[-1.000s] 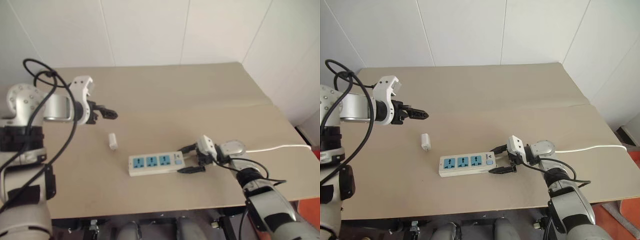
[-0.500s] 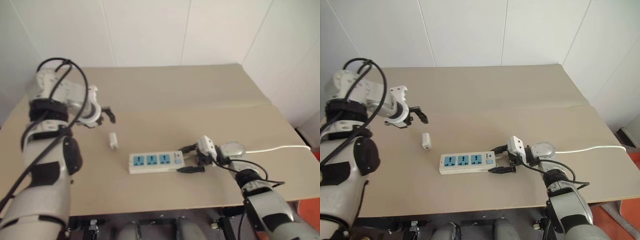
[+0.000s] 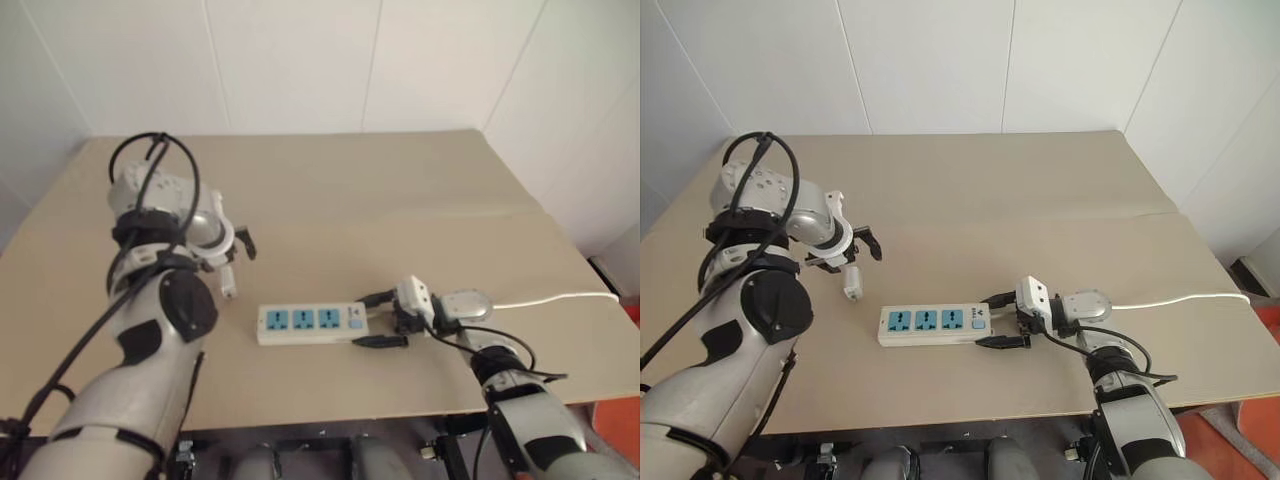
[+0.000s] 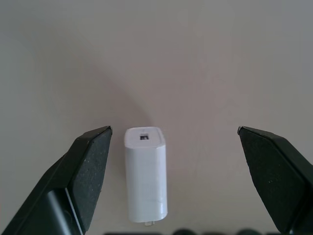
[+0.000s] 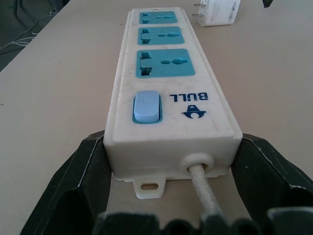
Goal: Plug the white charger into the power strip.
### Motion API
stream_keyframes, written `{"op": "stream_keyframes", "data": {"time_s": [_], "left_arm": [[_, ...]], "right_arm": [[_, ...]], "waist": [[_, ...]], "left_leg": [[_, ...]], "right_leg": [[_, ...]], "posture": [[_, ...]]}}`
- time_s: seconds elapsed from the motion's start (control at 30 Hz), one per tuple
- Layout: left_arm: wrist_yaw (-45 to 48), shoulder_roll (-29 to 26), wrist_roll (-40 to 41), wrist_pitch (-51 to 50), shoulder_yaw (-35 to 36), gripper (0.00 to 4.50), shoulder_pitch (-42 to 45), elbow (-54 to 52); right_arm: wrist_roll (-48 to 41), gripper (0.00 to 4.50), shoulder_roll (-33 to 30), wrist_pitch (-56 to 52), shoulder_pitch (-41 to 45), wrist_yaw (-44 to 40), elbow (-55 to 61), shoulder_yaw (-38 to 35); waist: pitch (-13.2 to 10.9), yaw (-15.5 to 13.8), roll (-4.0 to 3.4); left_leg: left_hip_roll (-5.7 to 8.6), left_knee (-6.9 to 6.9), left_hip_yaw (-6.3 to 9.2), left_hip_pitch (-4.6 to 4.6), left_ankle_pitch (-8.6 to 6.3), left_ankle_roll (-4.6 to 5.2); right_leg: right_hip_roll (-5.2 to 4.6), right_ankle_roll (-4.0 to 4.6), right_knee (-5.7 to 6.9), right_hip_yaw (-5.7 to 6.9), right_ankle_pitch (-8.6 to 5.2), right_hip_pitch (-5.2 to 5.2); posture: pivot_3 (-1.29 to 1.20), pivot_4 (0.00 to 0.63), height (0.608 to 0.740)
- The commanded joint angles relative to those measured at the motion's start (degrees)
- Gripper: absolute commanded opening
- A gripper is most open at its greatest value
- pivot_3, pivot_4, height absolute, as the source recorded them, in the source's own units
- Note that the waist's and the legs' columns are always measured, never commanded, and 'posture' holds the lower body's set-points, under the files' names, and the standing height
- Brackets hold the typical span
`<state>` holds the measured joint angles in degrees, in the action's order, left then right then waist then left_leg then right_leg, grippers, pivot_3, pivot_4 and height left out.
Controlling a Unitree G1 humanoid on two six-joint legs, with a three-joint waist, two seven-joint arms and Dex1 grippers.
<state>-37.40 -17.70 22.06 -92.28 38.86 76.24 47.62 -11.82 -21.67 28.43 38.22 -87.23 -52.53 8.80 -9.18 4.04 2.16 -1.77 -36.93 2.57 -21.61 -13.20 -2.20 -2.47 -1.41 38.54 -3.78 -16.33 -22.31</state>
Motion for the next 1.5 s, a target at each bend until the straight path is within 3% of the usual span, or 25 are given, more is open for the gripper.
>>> {"op": "stream_keyframes", "data": {"time_s": [0.03,0.6,0.73,1.0,1.23,1.33,1.4,1.5], "left_arm": [[-0.4,-0.2,-2.0,-0.2,1.8,4.5,0.2,-2.8],[0.0,1.9,-9.5,-0.2,6.5,4.5,-2.4,-6.9],[0.9,2.3,-10.6,-0.2,6.4,3.61,-3.3,-8.0],[1.4,3.0,-13.0,-0.2,9.8,1.08,-4.1,-6.5],[3.1,3.7,-13.7,-0.2,10.2,1.03,-2.7,-7.6],[7.6,2.2,-10.4,-0.2,7.5,1.03,1.3,-7.5],[12.5,0.6,-6.8,-0.2,4.0,1.03,4.2,-7.5],[25.2,-3.5,3.6,-0.2,-9.1,1.03,3.2,-12.5]], "right_arm": [[3.2,3.43,0.6,-1.0,-2.0,0.4,-1.9,1.7],[3.8,3.43,0.2,-1.3,-2.4,1.2,-1.6,1.5],[4.2,3.43,0.4,-1.5,-1.9,2.0,-2.0,1.5],[4.5,3.43,0.4,-1.9,-1.0,3.3,-2.3,1.0],[4.8,3.43,-0.1,-1.9,-1.3,3.3,-2.2,0.9],[4.9,3.43,-0.4,-1.9,-1.4,3.4,-2.1,0.9],[4.9,3.43,-0.5,-2.0,-1.5,3.3,-2.0,0.8],[4.7,3.43,-0.6,-1.9,-1.5,3.4,-1.9,0.7]], "waist": [[0.0,0.0,0.0],[0.1,-0.1,0.11],[0.1,-0.1,0.11],[0.1,0.0,0.12],[0.1,0.0,0.13],[0.1,-0.1,0.15],[0.0,-0.1,0.33],[0.0,0.0,0.34]], "left_leg": [[-0.01,0.0,0.0,0.0,0.0,0.0],[0.0,0.04,0.04,0.04,0.0,-0.05],[-0.01,0.05,0.04,0.06,0.0,-0.05],[-0.01,0.05,0.02,0.12,0.01,-0.06],[-0.01,0.06,0.0,0.2,0.01,-0.06],[0.0,0.06,0.01,0.2,0.01,-0.06],[0.01,0.05,0.0,0.13,0.04,-0.11],[0.01,0.06,0.01,0.09,0.06,-0.16]], "right_leg": [[0.0,0.0,0.0,0.0,0.0,0.0],[-0.03,-0.01,0.0,0.01,0.01,0.0],[-0.02,-0.01,0.01,0.01,0.01,0.02],[-0.03,-0.01,0.02,0.0,0.01,0.03],[-0.04,-0.02,0.04,0.0,0.01,0.08],[-0.03,-0.02,0.04,0.0,0.01,0.09],[-0.03,-0.02,0.04,0.02,0.01,0.06],[-0.04,-0.04,0.02,0.07,0.03,0.04]], "posture": [[0.0,0.15,0.74],[0.0,0.15,0.74],[0.0,0.15,0.74],[0.0,0.15,0.74],[0.0,0.15,0.74],[0.0,0.15,0.74],[0.0,0.15,0.74],[0.0,0.15,0.74]]}}
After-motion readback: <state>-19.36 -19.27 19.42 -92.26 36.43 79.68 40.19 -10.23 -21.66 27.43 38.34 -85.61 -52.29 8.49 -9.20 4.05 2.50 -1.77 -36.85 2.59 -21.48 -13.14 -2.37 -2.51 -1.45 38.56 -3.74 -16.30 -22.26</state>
